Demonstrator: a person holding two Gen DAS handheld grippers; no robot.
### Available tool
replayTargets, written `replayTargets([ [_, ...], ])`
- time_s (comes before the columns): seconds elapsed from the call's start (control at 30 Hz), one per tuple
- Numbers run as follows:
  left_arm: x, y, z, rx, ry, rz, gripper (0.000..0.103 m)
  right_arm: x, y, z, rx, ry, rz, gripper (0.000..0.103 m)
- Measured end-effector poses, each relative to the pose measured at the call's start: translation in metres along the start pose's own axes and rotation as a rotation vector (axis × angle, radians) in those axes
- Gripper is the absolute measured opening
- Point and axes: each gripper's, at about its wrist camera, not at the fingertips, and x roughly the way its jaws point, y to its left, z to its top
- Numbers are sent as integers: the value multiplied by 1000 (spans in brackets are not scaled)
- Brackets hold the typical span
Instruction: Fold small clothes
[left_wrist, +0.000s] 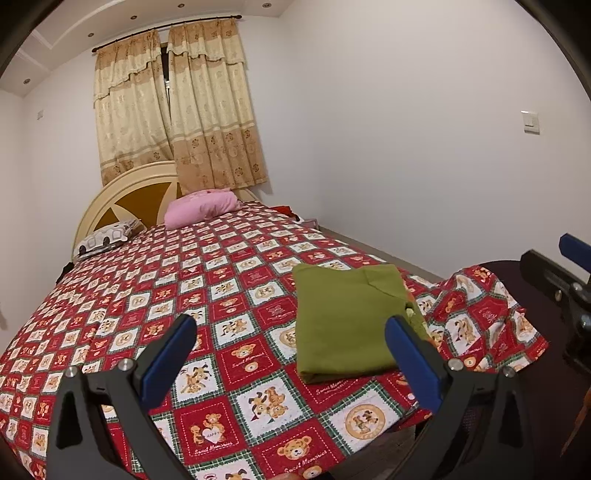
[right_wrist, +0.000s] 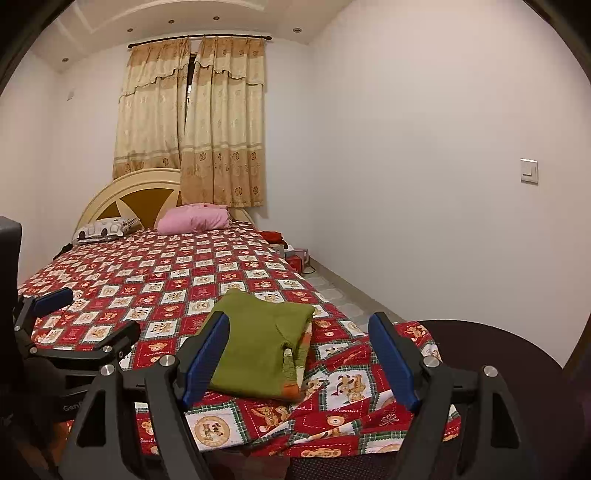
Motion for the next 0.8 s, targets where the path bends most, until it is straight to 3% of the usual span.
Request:
replayTargets([
  [0.8, 1, -1, 0, -5, 6, 7, 103, 0, 0, -2, 0, -7, 3, 78],
])
